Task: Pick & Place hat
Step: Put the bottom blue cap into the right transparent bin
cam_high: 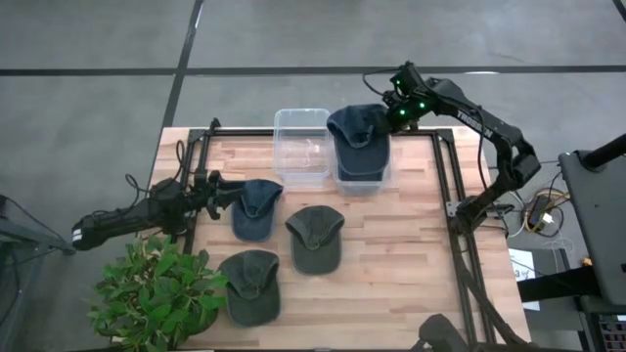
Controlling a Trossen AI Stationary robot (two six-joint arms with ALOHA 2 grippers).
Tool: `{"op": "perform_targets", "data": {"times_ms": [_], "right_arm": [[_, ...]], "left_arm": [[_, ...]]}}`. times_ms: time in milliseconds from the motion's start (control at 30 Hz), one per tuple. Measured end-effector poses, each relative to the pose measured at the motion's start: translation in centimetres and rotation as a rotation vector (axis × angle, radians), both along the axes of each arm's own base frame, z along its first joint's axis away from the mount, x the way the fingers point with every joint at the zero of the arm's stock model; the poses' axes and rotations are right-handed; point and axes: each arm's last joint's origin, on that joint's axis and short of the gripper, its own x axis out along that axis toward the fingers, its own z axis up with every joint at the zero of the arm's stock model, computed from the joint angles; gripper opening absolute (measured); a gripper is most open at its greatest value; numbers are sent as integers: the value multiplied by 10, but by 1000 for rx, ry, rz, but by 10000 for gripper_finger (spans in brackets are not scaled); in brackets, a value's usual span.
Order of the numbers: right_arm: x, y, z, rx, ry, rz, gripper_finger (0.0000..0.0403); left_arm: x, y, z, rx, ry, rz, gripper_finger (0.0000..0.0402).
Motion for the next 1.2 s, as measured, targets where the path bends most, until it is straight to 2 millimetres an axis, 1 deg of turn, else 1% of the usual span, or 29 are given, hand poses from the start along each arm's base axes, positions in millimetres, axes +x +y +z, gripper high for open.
{"op": "perform_targets", "data": {"times_ms": [133, 533, 633, 867, 1000, 1133, 1200], "right_arm": [[-1, -1, -1, -23, 40, -36, 9], [1, -3, -8, -20, 55, -23, 11], [3, -5, -12, -9, 63, -18, 24], [7, -9, -21, 16, 77, -12, 70], [6, -8, -18, 8, 71, -11, 92], [1, -2, -9, -8, 56, -11, 104], [-1, 0, -8, 3, 66, -10, 108]], "left_arm": [[0, 0, 0, 0, 0, 0, 169], [0, 0, 0, 0, 0, 0, 169], [0, 0, 0, 0, 0, 0, 169], [0, 0, 0, 0, 0, 0, 169], [0, 0, 0, 0, 0, 0, 169], [0, 0, 0, 0, 0, 0, 169], [0, 0, 0, 0, 0, 0, 169]]}}
